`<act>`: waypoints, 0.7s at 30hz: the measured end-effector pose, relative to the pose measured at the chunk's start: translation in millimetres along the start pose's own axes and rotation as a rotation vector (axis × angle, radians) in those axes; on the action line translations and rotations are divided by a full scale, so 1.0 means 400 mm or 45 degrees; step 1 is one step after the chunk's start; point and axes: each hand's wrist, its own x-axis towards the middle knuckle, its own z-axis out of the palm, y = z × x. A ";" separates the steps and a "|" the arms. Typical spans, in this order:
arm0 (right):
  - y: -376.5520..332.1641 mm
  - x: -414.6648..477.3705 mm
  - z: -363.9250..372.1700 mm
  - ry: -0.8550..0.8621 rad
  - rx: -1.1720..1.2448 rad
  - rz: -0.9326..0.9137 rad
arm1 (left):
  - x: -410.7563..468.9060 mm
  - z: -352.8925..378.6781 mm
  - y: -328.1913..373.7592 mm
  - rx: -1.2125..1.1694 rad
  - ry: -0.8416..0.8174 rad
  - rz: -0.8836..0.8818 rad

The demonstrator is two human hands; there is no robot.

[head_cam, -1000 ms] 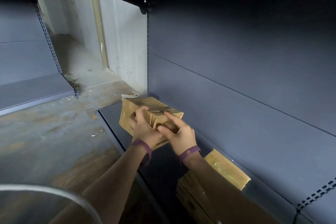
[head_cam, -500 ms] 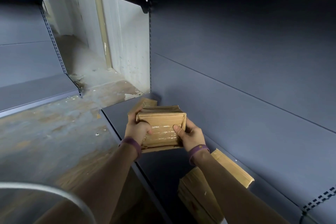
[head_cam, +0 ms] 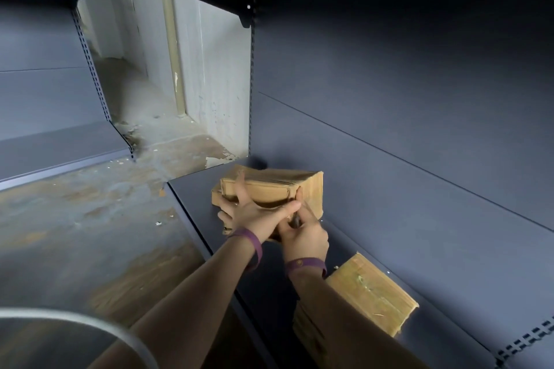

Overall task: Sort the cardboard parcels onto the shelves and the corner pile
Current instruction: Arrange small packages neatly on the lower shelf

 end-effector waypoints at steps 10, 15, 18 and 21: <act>0.021 -0.010 -0.009 -0.149 0.229 -0.114 | 0.052 -0.083 -0.034 -0.086 0.048 -0.001; 0.081 0.082 -0.039 -0.023 0.451 0.316 | 0.056 -0.121 -0.044 -0.327 -0.200 0.005; 0.110 0.091 -0.061 -0.145 0.726 0.429 | 0.045 -0.123 -0.050 -0.521 -0.357 -0.022; 0.120 0.092 -0.072 -0.209 1.215 0.676 | 0.047 -0.121 -0.062 -0.620 -0.408 -0.028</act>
